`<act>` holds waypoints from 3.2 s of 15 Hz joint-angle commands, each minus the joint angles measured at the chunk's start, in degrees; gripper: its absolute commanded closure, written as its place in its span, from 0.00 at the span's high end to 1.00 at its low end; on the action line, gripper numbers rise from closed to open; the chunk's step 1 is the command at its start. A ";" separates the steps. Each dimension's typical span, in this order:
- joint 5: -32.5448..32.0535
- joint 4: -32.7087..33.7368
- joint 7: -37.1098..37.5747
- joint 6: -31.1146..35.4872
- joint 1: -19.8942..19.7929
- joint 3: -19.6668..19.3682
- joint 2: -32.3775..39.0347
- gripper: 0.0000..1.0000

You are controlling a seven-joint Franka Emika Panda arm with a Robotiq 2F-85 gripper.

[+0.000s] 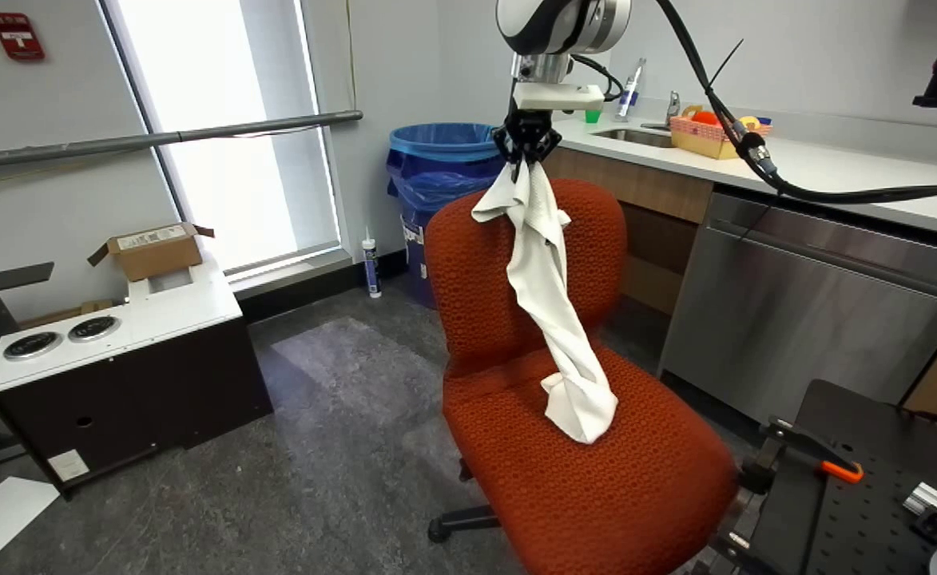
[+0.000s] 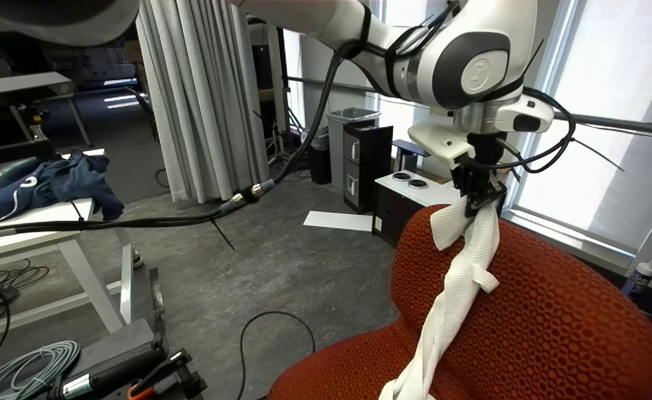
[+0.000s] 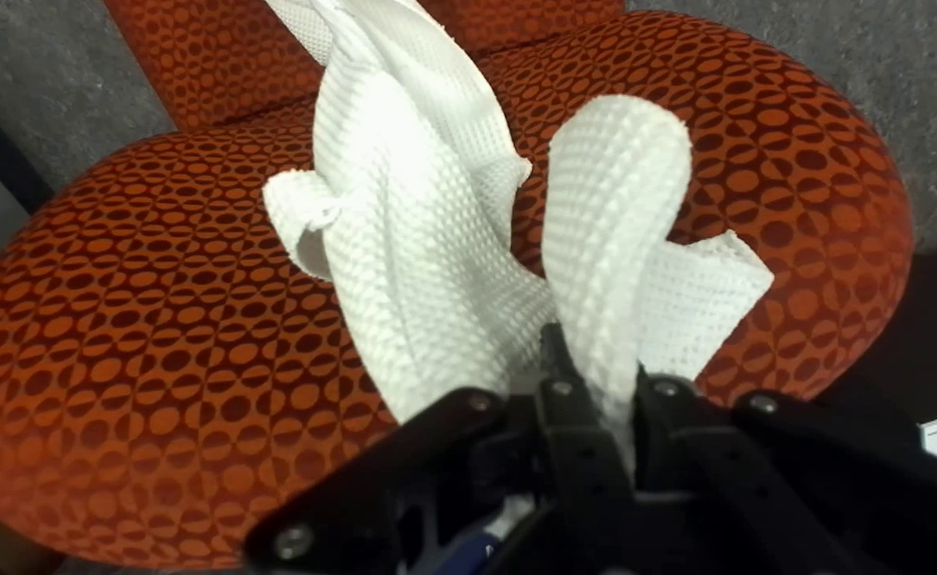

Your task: Move the white towel to the backrest of the chair

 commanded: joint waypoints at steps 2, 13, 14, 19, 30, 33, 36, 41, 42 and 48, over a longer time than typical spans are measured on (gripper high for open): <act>-0.43 0.32 0.17 -0.22 -0.63 0.70 0.05 0.00; -0.16 23.84 7.40 -0.27 -1.09 0.01 10.80 0.00; -0.34 26.43 8.85 0.00 -1.13 -0.24 12.38 0.00; -0.84 38.33 16.18 -1.35 -1.89 -1.68 20.06 0.00; -1.17 46.50 20.39 -2.09 -1.88 -3.12 30.06 0.00; -1.38 48.03 20.59 -2.19 -1.95 -3.12 31.14 0.00; -1.38 48.49 20.60 -2.33 -2.04 -3.12 31.17 0.00; -1.38 48.63 20.60 -2.35 -2.07 -3.12 31.27 0.00; -1.38 48.65 20.60 -2.35 -2.07 -3.12 31.28 0.25; -1.24 48.15 20.60 -2.50 -1.98 -2.91 31.04 0.69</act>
